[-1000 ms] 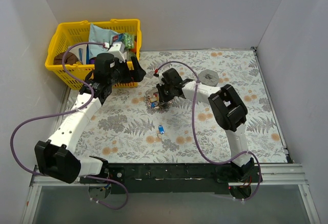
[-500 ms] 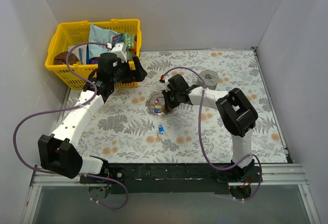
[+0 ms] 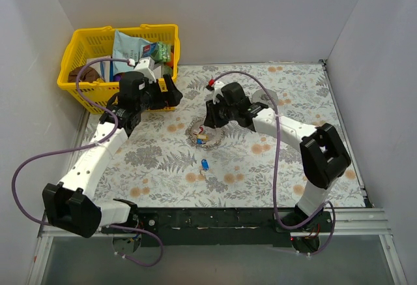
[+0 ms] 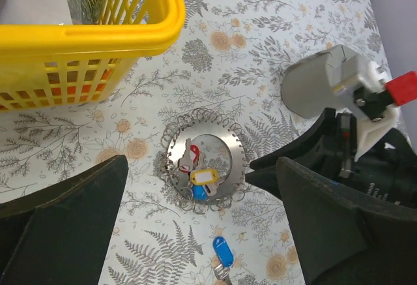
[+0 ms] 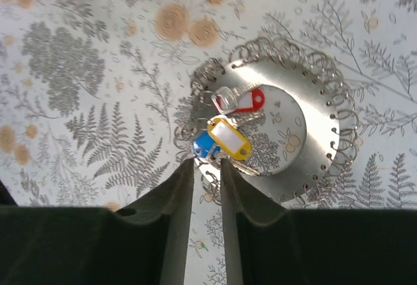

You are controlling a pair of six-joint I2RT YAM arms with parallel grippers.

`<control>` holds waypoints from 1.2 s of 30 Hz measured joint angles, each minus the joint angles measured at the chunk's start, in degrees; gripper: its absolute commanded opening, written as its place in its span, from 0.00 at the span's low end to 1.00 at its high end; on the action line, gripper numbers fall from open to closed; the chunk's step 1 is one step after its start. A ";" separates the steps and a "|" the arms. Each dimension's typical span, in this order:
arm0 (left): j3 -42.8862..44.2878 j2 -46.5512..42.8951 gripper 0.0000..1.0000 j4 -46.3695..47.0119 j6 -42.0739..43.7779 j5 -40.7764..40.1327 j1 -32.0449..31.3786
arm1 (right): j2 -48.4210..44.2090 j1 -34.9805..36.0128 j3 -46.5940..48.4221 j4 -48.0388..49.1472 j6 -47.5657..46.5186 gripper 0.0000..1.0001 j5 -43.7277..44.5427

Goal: Put the keys on the keyring

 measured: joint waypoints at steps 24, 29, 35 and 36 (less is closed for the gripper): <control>-24.96 -20.98 0.98 1.97 -11.37 11.15 0.22 | -34.14 5.38 -32.00 4.76 1.53 0.81 1.14; -30.75 -21.33 0.98 3.61 -12.02 13.09 0.22 | -40.50 5.60 -40.17 4.74 2.71 0.81 3.32; -31.63 -19.23 0.98 3.26 -12.13 14.86 0.20 | -41.27 5.70 -42.21 5.57 3.13 0.81 4.52; -30.99 -18.40 0.98 2.91 -12.09 14.99 0.20 | -41.27 5.70 -42.29 5.75 3.19 0.81 4.66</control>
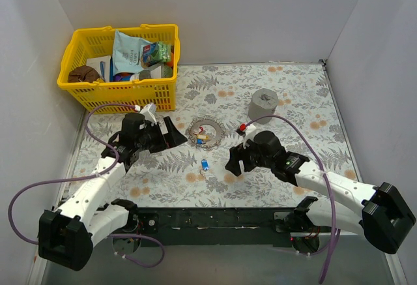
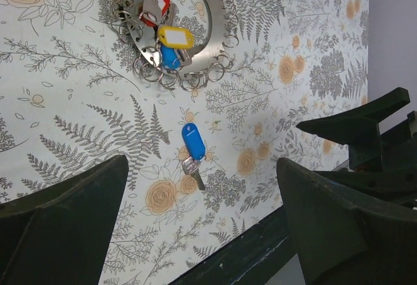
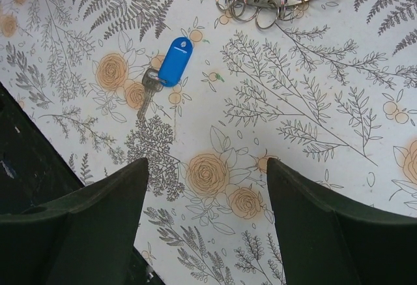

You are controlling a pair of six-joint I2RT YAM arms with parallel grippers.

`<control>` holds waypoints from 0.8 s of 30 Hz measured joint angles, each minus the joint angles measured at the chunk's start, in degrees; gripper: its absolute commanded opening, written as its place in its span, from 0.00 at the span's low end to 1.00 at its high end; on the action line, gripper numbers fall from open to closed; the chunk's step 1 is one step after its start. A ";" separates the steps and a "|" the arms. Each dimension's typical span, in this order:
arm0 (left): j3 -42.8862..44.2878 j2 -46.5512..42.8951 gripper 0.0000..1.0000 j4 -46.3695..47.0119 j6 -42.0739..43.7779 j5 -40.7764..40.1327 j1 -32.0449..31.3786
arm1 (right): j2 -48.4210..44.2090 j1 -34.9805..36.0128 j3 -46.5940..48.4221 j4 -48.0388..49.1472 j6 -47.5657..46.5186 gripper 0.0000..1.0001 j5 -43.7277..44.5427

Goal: Put the keys on the keyring

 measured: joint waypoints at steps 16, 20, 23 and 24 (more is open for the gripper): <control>5.14 16.81 0.98 -3.65 0.52 -11.47 -13.35 | 5.97 0.04 3.52 3.28 -1.18 0.81 -0.48; 7.80 19.85 0.97 -4.11 1.60 -14.16 -16.79 | 6.45 0.04 3.56 4.48 -0.96 0.81 -1.01; 10.47 23.54 0.90 -4.46 2.25 -17.20 -21.33 | 6.56 0.07 3.72 4.68 -0.94 0.81 -1.29; 11.10 24.96 0.90 -4.42 2.40 -18.27 -22.91 | 6.51 0.07 3.78 4.76 -0.96 0.81 -1.29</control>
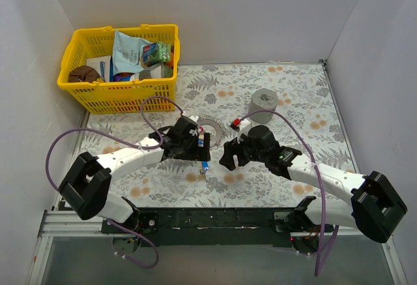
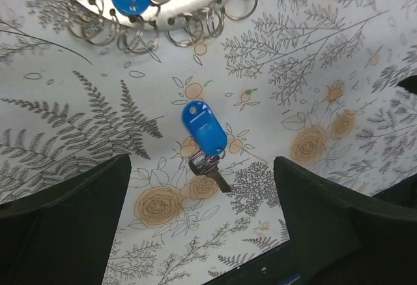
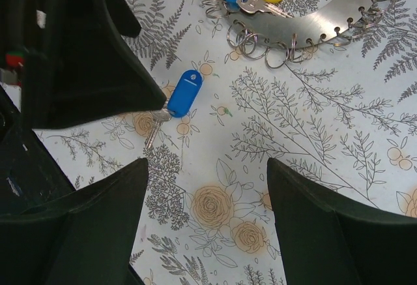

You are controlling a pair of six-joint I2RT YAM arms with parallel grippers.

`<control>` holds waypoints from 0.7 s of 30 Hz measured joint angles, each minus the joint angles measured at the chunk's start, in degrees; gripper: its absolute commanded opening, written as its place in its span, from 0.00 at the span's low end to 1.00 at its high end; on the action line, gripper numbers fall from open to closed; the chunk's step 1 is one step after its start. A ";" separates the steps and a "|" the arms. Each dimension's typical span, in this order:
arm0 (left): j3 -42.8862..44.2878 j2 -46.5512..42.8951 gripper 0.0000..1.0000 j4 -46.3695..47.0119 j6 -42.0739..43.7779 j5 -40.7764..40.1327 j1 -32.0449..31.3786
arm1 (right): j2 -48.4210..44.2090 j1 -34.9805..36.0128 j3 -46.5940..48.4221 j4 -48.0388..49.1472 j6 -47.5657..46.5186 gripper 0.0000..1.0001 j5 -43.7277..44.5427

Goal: Put the keys on the keyring

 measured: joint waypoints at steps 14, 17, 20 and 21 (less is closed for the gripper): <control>3.10 8.85 0.72 -1.66 -0.96 -6.91 -7.37 | -4.04 -3.67 -0.20 -0.11 -0.02 0.81 2.49; 4.92 11.30 0.65 -1.44 -1.14 -7.91 -7.87 | -4.09 -5.20 -0.63 -0.11 -0.02 0.82 2.84; 6.40 14.36 0.55 -1.53 -1.29 -9.09 -8.41 | -4.09 -6.84 -1.11 -0.17 0.07 0.82 2.73; 6.95 15.39 0.53 -1.62 -1.18 -9.73 -8.70 | -4.09 -7.41 -1.11 -0.20 0.09 0.81 2.71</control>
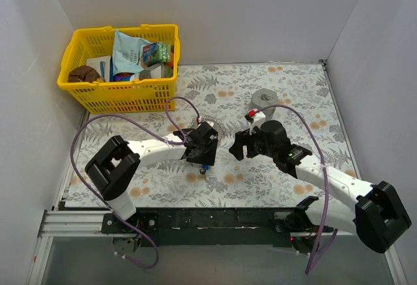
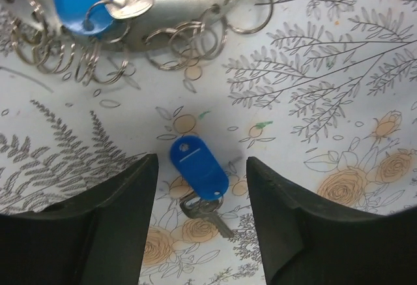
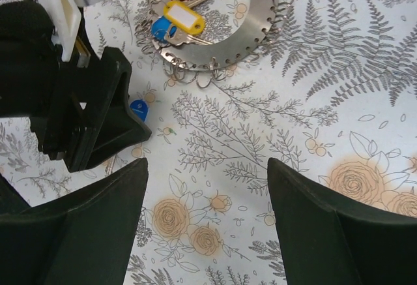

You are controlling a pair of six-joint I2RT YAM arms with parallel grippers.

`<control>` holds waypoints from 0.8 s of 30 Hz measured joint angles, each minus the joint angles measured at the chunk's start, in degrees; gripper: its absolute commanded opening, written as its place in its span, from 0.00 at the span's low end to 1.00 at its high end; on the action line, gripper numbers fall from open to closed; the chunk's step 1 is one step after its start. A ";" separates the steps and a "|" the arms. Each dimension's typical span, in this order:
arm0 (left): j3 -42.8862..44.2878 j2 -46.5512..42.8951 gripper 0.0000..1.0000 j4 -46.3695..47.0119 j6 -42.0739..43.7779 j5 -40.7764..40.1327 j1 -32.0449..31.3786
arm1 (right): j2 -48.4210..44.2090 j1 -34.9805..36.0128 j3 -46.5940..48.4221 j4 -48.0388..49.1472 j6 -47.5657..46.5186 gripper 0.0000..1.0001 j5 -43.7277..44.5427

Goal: Put the keys on the keyring

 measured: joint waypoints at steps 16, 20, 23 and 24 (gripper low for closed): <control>2.43 2.80 0.23 -2.23 -5.86 -6.86 -7.37 | 3.67 -2.47 0.57 0.04 0.02 0.81 -1.05; 2.71 2.67 0.23 -5.70 -10.29 -9.60 -7.45 | 7.08 -2.47 2.23 0.22 -0.70 0.81 -1.40; 3.37 2.84 0.23 -9.88 -12.79 -11.72 -7.08 | 10.23 -2.47 4.22 0.61 -1.18 0.81 -2.12; 3.50 2.86 0.23 -11.06 -13.73 -12.09 -6.71 | 11.41 -2.47 5.09 0.70 -1.38 0.81 -2.38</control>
